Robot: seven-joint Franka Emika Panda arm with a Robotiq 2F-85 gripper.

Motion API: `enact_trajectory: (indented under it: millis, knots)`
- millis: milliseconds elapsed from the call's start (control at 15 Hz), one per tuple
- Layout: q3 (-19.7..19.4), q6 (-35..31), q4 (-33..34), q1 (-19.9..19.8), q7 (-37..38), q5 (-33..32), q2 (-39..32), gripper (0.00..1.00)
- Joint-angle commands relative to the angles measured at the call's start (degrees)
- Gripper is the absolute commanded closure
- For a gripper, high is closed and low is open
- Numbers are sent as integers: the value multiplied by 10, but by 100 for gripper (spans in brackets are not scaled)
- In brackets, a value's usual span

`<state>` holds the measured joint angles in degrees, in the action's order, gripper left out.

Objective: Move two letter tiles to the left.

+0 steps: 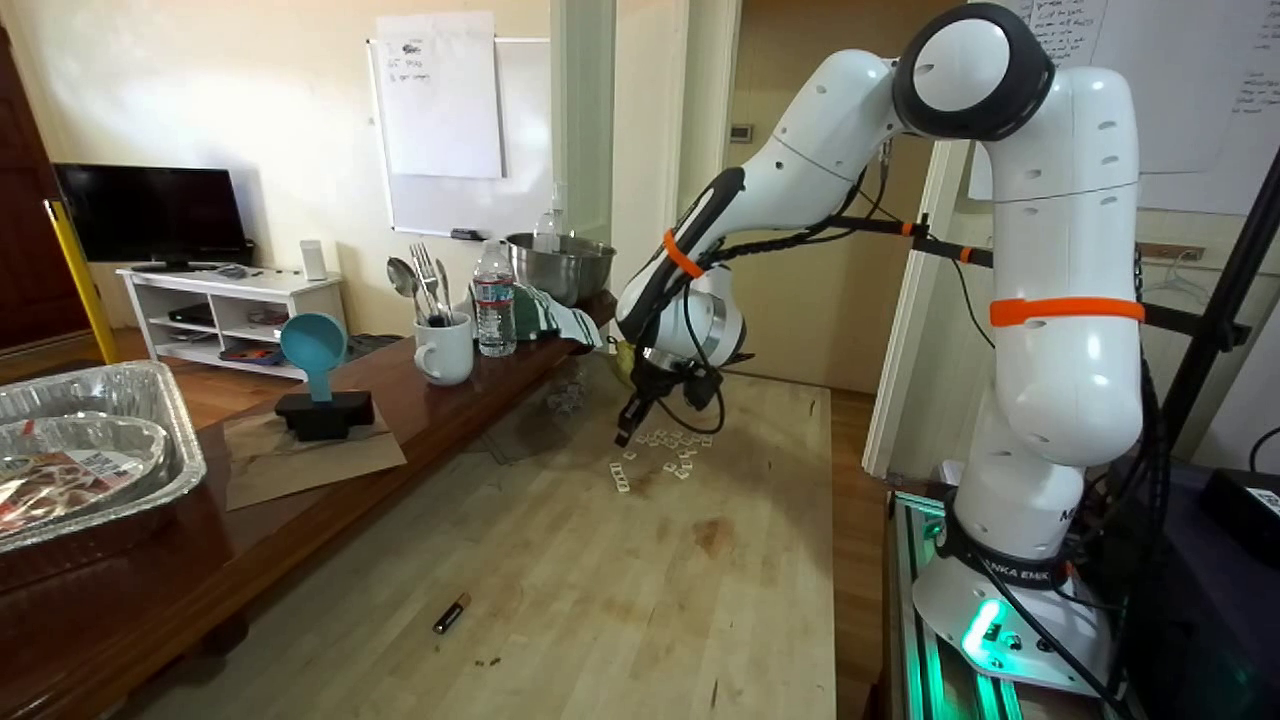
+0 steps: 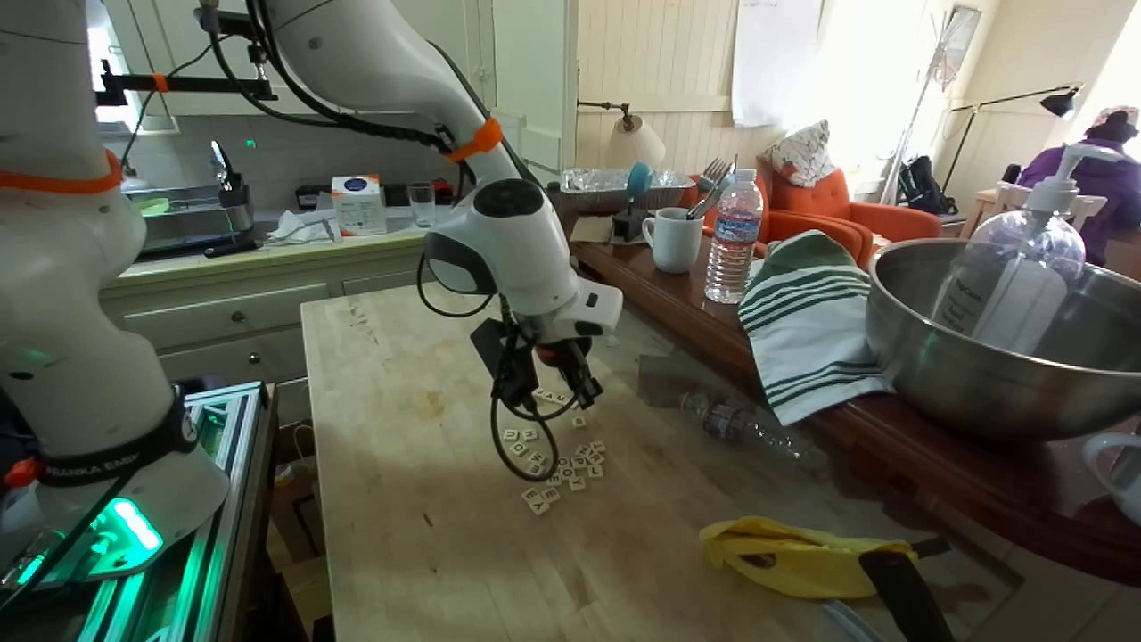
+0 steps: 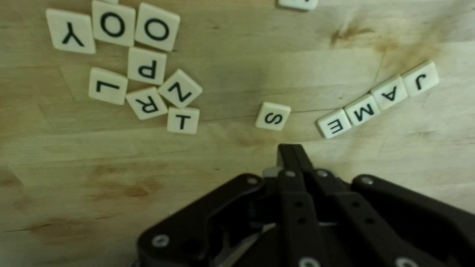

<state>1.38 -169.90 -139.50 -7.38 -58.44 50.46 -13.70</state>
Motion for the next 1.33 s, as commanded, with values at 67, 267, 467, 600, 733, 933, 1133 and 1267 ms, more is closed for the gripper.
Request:
enact_trajectory:
  millis: [67,267,467,600,733,933,1133,1267]
  knots:
    - [0,-6,1,-4,-32,-5,-9,100]
    - [-1,-13,1,-3,-45,-6,-15,100]
    - [0,-19,4,-4,-60,0,-22,100]
    - [2,-29,6,-5,-68,4,-27,100]
    - [1,-38,6,-5,-71,2,-31,100]
    - [2,-39,3,-6,-78,3,-33,100]
    - [2,-37,2,-5,-80,4,-35,100]
    - [0,-36,0,-3,-75,2,-36,100]
